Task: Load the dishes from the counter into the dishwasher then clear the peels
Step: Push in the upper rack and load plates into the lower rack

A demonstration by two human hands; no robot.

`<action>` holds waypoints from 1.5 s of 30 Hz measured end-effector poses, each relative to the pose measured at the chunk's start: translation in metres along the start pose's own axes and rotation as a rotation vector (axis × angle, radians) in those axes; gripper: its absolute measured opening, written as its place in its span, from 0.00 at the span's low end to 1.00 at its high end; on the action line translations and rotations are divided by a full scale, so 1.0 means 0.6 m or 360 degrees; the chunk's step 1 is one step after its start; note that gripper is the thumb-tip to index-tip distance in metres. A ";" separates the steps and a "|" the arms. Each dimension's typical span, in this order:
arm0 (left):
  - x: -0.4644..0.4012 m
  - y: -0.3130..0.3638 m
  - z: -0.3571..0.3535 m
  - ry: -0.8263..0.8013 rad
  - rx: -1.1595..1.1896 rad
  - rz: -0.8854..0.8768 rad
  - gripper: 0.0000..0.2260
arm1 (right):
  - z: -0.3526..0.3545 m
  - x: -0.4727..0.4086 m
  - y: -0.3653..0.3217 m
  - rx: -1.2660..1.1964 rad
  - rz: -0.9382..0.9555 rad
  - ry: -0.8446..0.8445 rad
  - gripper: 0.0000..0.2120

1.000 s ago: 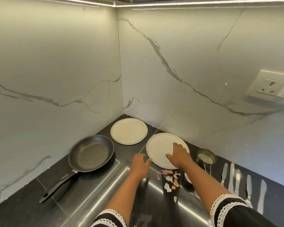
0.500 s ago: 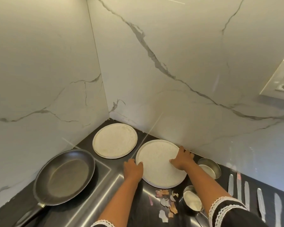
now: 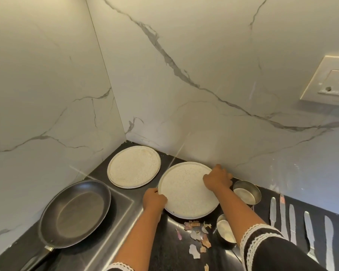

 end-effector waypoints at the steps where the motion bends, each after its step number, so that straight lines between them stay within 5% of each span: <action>1: 0.004 0.000 0.006 -0.0005 0.0057 0.0018 0.08 | 0.004 0.003 -0.004 -0.0006 0.0025 0.0030 0.22; 7: 0.031 0.019 0.044 0.0208 0.0314 0.0024 0.08 | 0.040 0.046 -0.020 -0.0111 0.0192 0.0188 0.13; 19: 0.154 0.051 0.099 0.0423 0.0406 -0.0201 0.11 | 0.145 0.155 0.021 -0.0253 0.0299 0.0421 0.13; 25: 0.224 0.050 0.104 0.0245 0.0314 -0.0327 0.05 | 0.202 0.228 0.082 -0.0340 0.0270 0.0587 0.12; 45: 0.603 0.046 0.032 -0.0299 0.0150 -0.0860 0.09 | 0.440 0.517 0.435 -0.0380 -0.0053 0.1002 0.14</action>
Point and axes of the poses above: each hand's wrist, its own x-axis away from the middle knuckle, its own z-axis out of the back of the hand, y = z × x, the point moved 4 cm from there along -x, towards the middle knuckle, and after that the axes turned 9 degrees about y, right-handed, at the moved point
